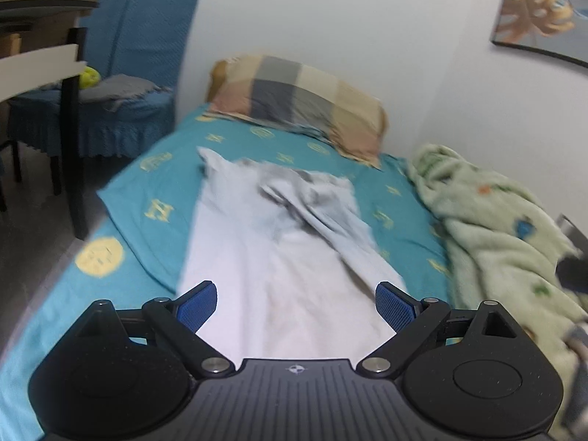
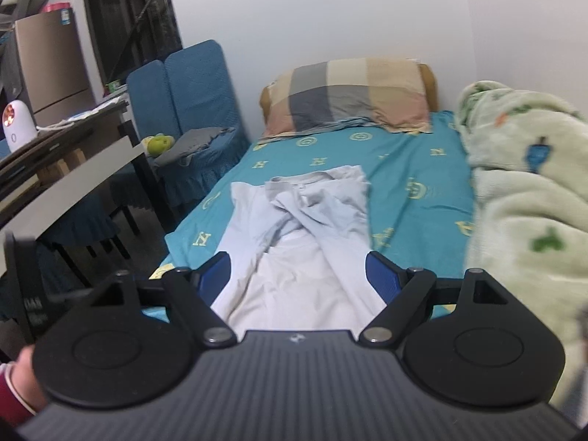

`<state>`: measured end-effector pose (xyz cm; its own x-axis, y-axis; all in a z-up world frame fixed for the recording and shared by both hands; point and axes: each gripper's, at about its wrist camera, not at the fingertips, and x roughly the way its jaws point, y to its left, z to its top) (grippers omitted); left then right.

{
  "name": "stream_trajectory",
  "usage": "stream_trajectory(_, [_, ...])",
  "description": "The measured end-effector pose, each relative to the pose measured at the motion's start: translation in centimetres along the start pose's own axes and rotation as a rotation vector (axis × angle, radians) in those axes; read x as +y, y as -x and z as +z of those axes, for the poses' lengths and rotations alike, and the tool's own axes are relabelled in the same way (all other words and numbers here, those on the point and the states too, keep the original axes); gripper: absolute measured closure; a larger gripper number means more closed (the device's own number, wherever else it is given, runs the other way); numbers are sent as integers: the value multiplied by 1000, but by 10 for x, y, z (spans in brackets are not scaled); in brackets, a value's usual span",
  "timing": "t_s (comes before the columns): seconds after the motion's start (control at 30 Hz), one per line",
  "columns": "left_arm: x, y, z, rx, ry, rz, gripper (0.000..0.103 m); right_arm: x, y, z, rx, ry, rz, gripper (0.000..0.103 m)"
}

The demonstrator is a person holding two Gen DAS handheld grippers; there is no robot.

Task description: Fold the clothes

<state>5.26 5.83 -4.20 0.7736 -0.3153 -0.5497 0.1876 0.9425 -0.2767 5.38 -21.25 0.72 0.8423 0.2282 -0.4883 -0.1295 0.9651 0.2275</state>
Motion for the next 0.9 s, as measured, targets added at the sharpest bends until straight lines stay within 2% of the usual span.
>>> stream_trajectory(0.2, [-40,28,-21,65,16,-72,9,-7,54,5,21,-3,-12,21])
stream_trajectory(0.3, [-60,33,-19,91,13,-86,9,-9,63,9,32,-5,3,21])
stream_trajectory(0.4, [-79,24,-20,147,24,-106,9,-17,61,8,-5,6,1,21])
stream_trajectory(0.53, [-108,-10,-32,228,-2,-132,13,-43,43,-11,-31,-25,-14,21])
stream_trajectory(0.63, [-130,-53,-49,303,-42,-143,18,-73,21,-34,16,-102,-14,21])
stream_trajectory(0.7, [-138,-84,-62,363,-33,-162,21,-88,8,-41,51,-159,-31,21])
stream_trajectory(0.83, [-153,-139,-87,477,-36,-194,34,-113,-5,-51,65,-277,-44,21])
stream_trajectory(0.9, [-156,-155,-93,497,-38,-195,40,-119,-9,-53,70,-324,-42,21])
